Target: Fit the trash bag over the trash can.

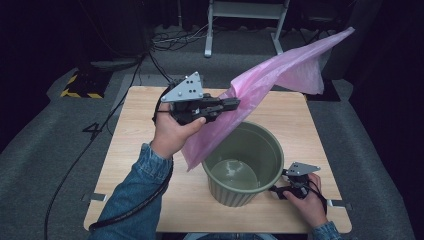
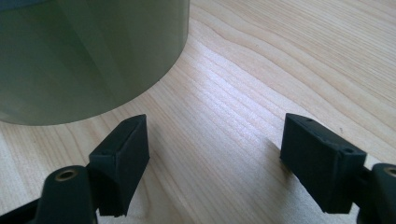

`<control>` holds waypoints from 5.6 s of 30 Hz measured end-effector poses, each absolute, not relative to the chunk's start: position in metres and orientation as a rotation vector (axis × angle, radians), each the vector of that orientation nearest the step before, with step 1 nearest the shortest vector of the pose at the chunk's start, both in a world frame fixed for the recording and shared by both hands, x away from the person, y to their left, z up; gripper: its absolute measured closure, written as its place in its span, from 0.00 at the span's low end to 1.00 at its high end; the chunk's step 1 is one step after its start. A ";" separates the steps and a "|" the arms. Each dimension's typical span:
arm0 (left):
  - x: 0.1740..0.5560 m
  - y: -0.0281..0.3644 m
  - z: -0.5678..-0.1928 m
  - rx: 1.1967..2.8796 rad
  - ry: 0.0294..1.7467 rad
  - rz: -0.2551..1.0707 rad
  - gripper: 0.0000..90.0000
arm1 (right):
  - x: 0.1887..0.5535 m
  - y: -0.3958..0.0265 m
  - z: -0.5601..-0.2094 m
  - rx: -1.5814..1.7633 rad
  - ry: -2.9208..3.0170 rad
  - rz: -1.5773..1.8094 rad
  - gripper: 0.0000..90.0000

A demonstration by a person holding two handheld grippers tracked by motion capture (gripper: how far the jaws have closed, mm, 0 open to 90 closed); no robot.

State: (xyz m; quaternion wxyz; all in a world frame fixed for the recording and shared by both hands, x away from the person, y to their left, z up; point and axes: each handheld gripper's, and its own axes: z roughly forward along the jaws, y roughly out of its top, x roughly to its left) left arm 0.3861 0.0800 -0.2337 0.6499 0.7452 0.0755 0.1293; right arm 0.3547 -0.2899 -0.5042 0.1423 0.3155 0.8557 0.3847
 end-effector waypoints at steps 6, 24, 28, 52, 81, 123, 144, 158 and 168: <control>0.384 0.062 -0.228 1.678 0.132 0.278 0.99 | 0.354 -0.290 -0.504 0.903 2.474 1.113 0.26; 0.392 0.020 -0.238 1.630 0.099 0.189 0.99 | 0.354 -0.291 -0.504 0.893 2.479 1.112 0.26; 0.392 0.014 -0.246 1.657 0.108 0.200 0.99 | 0.354 -0.291 -0.504 0.890 2.479 1.113 0.26; 0.379 0.060 -0.294 1.709 0.155 0.207 0.98 | 0.354 -0.291 -0.504 0.890 2.480 1.115 0.26; 0.346 0.106 -0.345 1.868 0.237 0.200 0.98 | 0.354 -0.291 -0.504 0.893 2.480 1.114 0.26; 0.349 0.092 -0.363 1.944 0.302 0.206 0.96 | 0.376 -0.310 -0.448 1.000 2.314 1.273 0.26; 0.347 0.093 -0.363 1.954 0.321 0.212 0.96 | 0.415 -0.301 -0.396 0.987 2.191 1.290 0.23; 0.349 0.092 -0.362 1.966 0.308 0.195 0.95 | 0.444 -0.287 -0.383 0.957 2.156 1.260 0.22; 0.348 0.092 -0.361 1.961 0.313 0.205 0.88 | 0.434 -0.279 -0.367 0.754 2.142 1.337 1.00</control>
